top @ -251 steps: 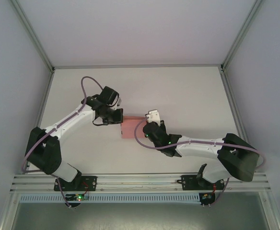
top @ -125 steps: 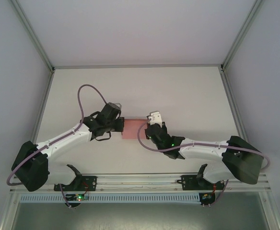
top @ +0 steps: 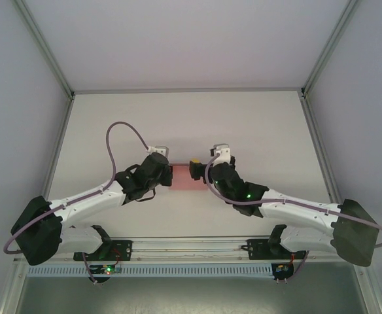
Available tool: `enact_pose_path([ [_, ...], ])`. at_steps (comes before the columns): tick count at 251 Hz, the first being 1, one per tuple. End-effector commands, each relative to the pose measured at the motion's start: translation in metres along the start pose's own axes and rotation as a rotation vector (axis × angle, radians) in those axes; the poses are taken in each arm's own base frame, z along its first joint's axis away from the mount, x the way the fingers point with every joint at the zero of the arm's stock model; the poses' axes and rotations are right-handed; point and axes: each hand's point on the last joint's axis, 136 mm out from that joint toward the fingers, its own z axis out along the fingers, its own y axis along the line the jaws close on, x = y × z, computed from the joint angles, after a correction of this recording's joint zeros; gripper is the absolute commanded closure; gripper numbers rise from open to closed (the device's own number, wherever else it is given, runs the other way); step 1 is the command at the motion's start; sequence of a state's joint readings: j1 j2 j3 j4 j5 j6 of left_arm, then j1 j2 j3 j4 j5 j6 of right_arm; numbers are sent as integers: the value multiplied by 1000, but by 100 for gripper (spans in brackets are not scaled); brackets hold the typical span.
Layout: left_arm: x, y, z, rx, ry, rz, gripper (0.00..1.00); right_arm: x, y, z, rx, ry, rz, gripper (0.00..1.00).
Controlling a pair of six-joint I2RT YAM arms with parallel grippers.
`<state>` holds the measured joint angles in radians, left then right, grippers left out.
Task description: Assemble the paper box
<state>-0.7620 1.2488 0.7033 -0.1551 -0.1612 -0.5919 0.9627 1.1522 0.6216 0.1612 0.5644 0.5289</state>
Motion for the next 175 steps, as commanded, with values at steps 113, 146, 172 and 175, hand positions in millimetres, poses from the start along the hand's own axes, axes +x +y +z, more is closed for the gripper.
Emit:
enact_pose_path([
  [113,60,30,2,-120,155,78,100,63,-52,17,201,240,144,12],
  [146,58,27,-1,-105,158,85,96,90,-59,13,208,322,150,15],
  [172,54,21,-5,-86,156,94,90,106,-65,11,224,360,176,16],
  [175,53,20,-6,-79,156,98,88,107,-65,11,224,363,180,17],
])
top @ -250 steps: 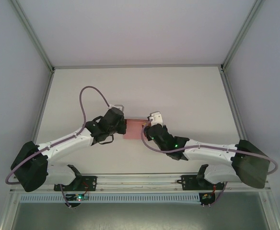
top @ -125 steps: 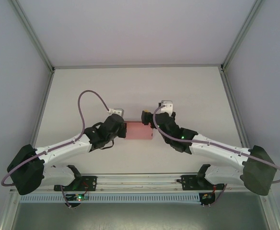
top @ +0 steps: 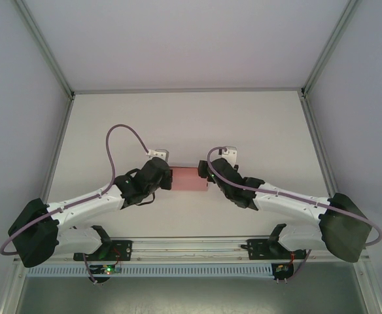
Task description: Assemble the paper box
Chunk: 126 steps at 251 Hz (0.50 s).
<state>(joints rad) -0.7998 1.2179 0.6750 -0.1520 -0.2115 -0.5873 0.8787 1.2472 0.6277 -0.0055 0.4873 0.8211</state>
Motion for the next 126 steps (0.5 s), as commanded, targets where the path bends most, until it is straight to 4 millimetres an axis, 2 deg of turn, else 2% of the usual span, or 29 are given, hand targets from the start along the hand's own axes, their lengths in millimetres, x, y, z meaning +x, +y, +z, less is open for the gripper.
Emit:
enact_pose_path([
  [1,48,18,-1,-61,180,72,88,50,-37,7,95,160,-25,17],
  [40,36,-1,-13,21,179,73,67,64,-46,10,133,201,-26,17],
  [70,26,5,-25,-16,156,74,57,68,-49,10,142,209,-23,20],
  [84,22,6,-30,-24,152,76,46,69,-51,10,148,209,-22,20],
  [109,14,2,-41,-13,155,80,36,71,-55,11,162,212,-26,20],
  [126,8,-4,-47,6,155,74,33,69,-54,12,165,206,-31,20],
])
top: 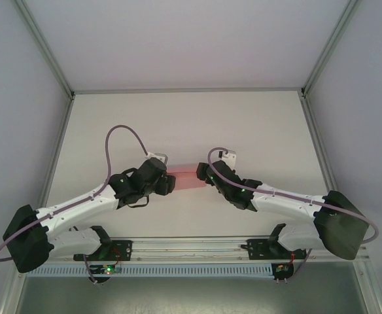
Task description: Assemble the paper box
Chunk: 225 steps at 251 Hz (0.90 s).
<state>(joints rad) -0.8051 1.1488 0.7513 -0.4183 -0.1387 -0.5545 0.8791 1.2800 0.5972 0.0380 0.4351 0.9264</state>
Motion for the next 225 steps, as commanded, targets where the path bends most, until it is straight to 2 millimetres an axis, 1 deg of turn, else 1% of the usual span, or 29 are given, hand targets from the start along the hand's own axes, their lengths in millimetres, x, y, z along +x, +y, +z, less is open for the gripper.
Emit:
enact_pose_path([
  [1,-7,-6,-20,7,13,15,33,45,-59,6,196,147,-120,20],
  [6,-9,-7,-22,11,8,5,31,45,-59,6,197,147,-123,20],
  [12,-11,-8,-24,17,2,-8,27,45,-59,7,197,146,-124,20],
  [24,-15,-11,-27,35,-16,-46,12,45,-58,8,197,149,-124,20],
  [40,-21,-15,-29,74,-35,-103,6,47,-59,9,199,161,-128,20],
  [49,-24,-16,-29,96,-35,-136,0,49,-60,9,199,167,-127,21],
  [72,-31,-12,-25,130,-35,-235,0,52,-62,10,197,173,-123,23],
  [94,-34,0,-13,149,-21,-343,0,54,-64,11,195,179,-118,24],
  [112,-36,7,-2,198,-9,-439,0,56,-65,12,193,183,-114,25],
  [133,-38,6,8,293,-17,-507,0,58,-67,13,193,194,-112,26],
  [151,-39,3,12,356,-19,-540,0,60,-68,14,194,202,-111,27],
  [156,-37,5,14,354,-14,-550,0,61,-69,14,193,206,-114,27],
  [157,-37,5,14,353,-13,-552,0,59,-66,14,187,201,-111,28],
  [164,-34,7,16,348,-9,-560,0,61,-69,14,192,208,-114,28],
  [185,-27,14,22,325,4,-576,0,64,-68,16,184,219,-116,28],
  [198,-23,18,25,316,11,-586,4,65,-69,17,185,226,-115,28],
  [214,-18,24,30,302,14,-599,10,67,-72,18,191,236,-117,28],
  [225,-13,28,34,289,19,-617,12,69,-73,19,194,244,-117,29],
])
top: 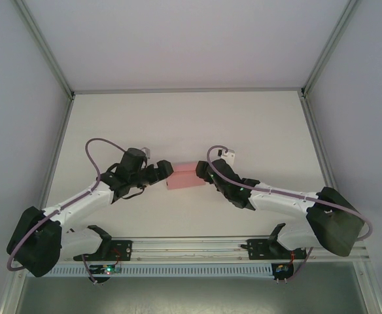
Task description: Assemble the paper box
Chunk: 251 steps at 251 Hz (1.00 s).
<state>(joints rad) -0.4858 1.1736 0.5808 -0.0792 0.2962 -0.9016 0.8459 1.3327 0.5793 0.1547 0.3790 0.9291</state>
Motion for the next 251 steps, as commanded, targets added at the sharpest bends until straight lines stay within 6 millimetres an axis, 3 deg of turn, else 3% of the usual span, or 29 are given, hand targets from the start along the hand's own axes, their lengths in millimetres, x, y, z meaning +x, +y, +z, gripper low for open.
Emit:
enact_pose_path([
  [1,-1,8,6,19,-5,-49,12,65,-81,2,245,239,-152,29],
  [60,9,32,15,-6,9,-101,25,76,-90,8,243,289,-134,33],
  [150,26,63,21,-61,13,-158,74,91,-114,0,281,338,-124,43],
  [166,29,69,22,-78,18,-171,79,93,-118,0,287,345,-125,45],
  [225,45,86,29,-111,66,-208,100,99,-124,1,285,356,-150,64],
  [251,48,89,28,-123,75,-198,100,102,-126,4,246,333,-167,75],
])
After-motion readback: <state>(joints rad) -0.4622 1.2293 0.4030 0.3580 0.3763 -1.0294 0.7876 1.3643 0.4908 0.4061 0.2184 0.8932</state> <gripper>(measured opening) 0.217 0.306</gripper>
